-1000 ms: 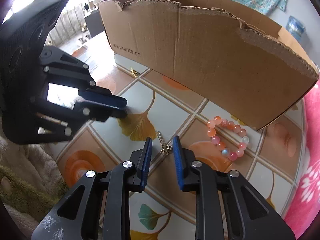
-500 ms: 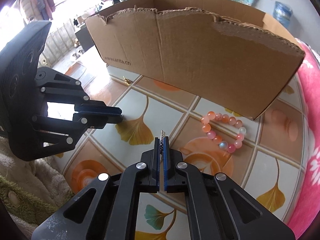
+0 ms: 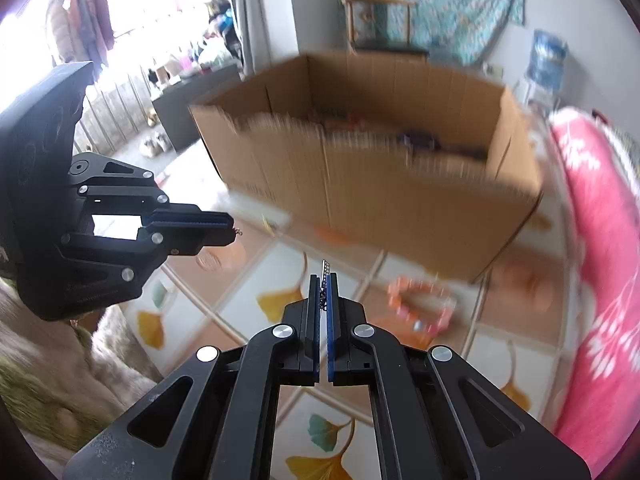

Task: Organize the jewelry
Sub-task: 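Carry both gold spring pieces over the open box, then open both grippers to drop the spring pieces into the box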

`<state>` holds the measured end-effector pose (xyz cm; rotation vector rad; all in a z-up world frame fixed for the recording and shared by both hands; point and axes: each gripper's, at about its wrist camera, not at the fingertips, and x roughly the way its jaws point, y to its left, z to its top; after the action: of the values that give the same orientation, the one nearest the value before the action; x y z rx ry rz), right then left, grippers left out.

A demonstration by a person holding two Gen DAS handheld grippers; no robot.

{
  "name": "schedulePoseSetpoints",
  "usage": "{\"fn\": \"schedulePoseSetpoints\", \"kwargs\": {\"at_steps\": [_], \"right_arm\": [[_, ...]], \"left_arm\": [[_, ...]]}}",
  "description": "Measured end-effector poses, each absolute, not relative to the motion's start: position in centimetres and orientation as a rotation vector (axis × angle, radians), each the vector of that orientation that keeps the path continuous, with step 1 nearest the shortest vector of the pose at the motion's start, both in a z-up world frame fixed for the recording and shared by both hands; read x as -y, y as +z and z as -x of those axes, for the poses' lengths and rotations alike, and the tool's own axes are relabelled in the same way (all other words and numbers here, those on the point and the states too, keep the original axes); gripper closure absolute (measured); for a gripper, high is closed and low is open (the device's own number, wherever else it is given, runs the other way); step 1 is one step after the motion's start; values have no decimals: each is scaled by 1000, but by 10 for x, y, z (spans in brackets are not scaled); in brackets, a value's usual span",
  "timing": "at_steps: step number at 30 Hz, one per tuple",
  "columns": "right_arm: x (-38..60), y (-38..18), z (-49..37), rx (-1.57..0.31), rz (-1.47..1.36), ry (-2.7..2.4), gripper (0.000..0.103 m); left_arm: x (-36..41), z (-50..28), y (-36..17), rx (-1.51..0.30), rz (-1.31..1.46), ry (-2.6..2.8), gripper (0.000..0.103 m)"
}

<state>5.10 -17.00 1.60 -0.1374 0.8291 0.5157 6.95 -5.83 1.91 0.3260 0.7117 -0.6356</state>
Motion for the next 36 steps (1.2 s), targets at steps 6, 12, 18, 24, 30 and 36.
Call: {"fn": "schedulePoseSetpoints", "kwargs": {"at_steps": [6, 12, 18, 24, 30, 36], "right_arm": [[169, 64, -70, -694, 141, 564, 102], [176, 70, -136, -725, 116, 610, 102], [185, 42, -202, -937, 61, 613, 102], [188, 19, -242, -1066, 104, 574, 102], [188, 4, -264, -1103, 150, 541, 102], [190, 6, -266, -1093, 155, 522, 98]], "left_arm": [[44, -83, 77, -584, -266, -645, 99], [48, -144, 86, -682, -206, -675, 99], [71, -235, 44, -1018, -45, -755, 99], [98, -285, 2, -1282, 35, -769, 99], [111, -307, -22, -1432, 83, -729, 99], [113, -315, -28, -1481, 110, -701, 91]]}}
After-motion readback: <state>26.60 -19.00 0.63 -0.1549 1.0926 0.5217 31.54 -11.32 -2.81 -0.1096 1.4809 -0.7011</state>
